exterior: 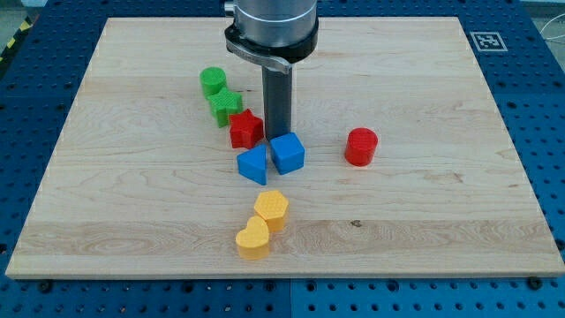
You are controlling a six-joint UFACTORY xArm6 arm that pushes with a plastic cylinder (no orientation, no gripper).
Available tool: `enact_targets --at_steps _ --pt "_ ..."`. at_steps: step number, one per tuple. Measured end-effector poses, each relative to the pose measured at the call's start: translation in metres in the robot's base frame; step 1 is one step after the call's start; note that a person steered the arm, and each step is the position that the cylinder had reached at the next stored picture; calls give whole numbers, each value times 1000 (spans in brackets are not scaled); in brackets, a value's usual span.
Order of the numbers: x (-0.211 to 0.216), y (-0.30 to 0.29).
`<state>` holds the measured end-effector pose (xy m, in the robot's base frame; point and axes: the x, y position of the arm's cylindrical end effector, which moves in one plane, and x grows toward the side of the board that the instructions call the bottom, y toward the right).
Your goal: Slide red star to the red circle
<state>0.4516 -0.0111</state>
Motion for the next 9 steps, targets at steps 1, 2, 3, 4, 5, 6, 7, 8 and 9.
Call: enact_targets --at_steps 1,2,3,4,5,6,7,8,9 --pt "4 1" --pt "-19 12" --pt "-61 15" --pt "-101 7" --pt "-129 -16" --pt "-144 -45" --pt "-148 -82" --pt "-149 -121" --pt "-149 -158"
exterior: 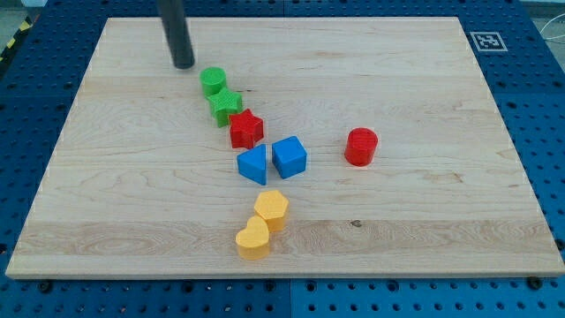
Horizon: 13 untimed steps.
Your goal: Slide red star to the red circle
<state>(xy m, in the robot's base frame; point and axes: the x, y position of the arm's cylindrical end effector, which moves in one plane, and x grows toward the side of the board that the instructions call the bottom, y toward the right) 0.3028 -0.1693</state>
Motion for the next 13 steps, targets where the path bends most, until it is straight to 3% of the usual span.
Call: enact_targets --at_steps 2,6,8,10,13 --pt "47 -43" --pt "121 -17" --pt "122 37" --pt "144 53" --pt "127 114"
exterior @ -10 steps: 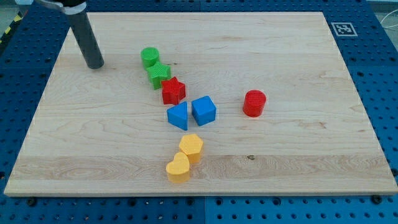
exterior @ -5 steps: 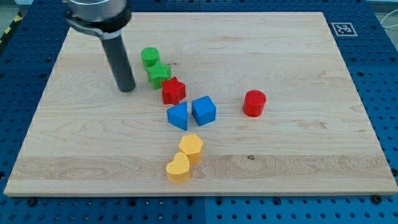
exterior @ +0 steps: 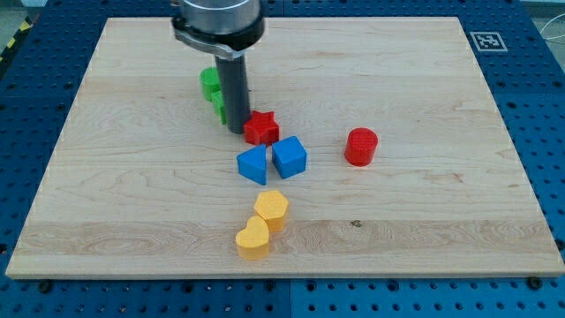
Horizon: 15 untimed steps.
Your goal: Slide red star to the red circle
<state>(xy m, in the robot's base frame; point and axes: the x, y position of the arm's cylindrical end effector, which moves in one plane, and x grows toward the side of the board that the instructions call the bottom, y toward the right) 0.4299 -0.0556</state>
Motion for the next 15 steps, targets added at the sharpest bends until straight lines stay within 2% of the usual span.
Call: enact_targets --at_steps 3,7,11,14,15 --pt "2 40" --pt "-2 13" --pt "12 89" --pt "9 63" --pt "22 62"
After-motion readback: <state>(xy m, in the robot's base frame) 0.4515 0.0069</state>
